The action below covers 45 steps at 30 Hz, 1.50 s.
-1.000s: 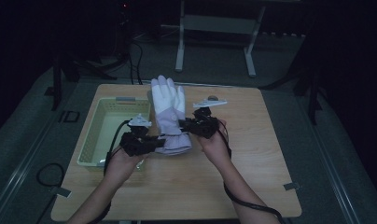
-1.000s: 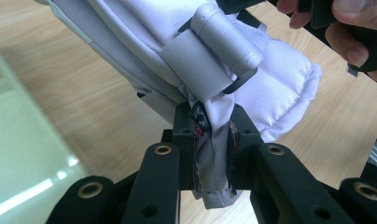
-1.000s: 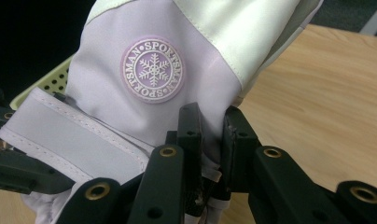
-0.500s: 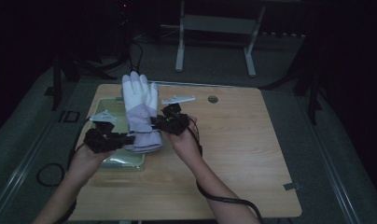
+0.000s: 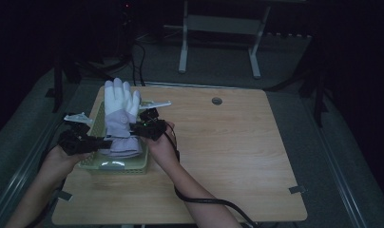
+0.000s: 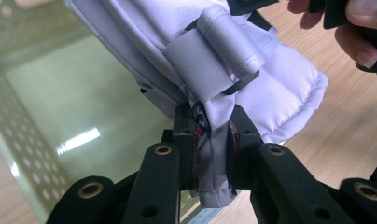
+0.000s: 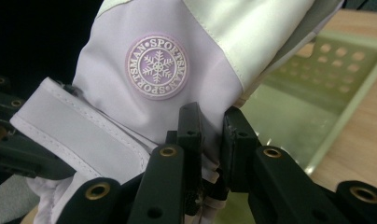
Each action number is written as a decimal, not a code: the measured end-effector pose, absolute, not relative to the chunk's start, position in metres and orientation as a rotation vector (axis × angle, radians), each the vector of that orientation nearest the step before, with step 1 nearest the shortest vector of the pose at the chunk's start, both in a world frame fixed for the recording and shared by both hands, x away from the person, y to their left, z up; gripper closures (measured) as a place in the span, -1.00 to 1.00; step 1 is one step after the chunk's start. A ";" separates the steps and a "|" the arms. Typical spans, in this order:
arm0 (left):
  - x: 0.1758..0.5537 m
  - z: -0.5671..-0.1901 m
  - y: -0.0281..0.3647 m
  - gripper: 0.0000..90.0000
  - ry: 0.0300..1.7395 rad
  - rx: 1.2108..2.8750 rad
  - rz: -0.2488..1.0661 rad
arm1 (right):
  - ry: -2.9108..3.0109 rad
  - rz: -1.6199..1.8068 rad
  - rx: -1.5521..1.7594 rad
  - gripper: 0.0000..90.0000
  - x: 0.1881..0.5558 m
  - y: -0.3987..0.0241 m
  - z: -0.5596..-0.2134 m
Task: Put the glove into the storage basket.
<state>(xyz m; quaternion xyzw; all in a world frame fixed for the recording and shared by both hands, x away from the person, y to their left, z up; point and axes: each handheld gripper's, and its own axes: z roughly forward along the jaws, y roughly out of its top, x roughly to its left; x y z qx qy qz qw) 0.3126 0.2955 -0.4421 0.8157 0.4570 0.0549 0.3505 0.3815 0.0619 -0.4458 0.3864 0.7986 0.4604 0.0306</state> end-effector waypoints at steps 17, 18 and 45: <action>0.339 -0.505 0.295 0.71 1.336 2.162 -0.055 | 2.654 1.024 1.356 0.70 0.402 0.083 -0.505; 0.341 -0.506 0.295 0.71 1.345 2.159 -0.071 | 2.654 1.015 1.351 0.69 0.402 0.084 -0.505; 0.317 -0.475 0.258 -0.90 1.198 1.933 0.215 | 2.628 1.158 1.001 -0.62 0.393 0.047 -0.462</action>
